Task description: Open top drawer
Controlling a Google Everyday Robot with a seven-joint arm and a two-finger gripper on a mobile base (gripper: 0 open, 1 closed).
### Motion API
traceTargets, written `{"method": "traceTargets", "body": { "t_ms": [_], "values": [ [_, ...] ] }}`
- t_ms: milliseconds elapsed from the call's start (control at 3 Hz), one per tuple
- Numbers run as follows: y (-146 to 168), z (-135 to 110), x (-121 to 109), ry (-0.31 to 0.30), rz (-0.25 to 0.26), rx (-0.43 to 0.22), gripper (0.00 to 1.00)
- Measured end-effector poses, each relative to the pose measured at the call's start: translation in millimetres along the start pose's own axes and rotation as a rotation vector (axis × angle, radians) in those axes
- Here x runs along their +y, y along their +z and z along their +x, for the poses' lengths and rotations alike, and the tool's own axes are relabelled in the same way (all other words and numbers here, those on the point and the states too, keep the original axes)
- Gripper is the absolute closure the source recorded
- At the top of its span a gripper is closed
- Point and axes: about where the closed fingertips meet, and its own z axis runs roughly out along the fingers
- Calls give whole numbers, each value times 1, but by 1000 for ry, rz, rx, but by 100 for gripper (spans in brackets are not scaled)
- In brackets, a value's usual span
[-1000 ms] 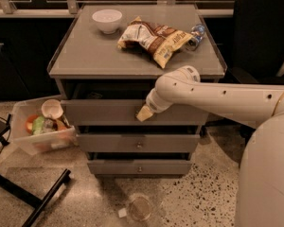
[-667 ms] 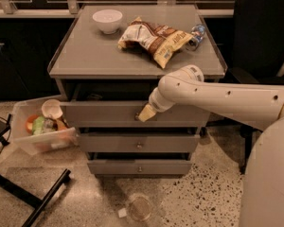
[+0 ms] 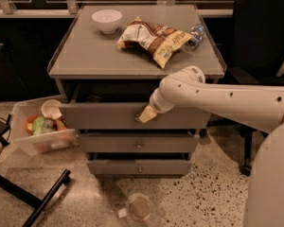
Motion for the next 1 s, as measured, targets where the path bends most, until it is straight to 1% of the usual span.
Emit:
{"method": "traceTargets", "body": {
  "t_ms": [333,667,1000],
  "values": [
    [-3,-2,-1,0,0,0,100],
    [-4,5,3,-11,-2,-3,100],
    [-8,3,2,-11,-2,-3,100]
  ]
}}
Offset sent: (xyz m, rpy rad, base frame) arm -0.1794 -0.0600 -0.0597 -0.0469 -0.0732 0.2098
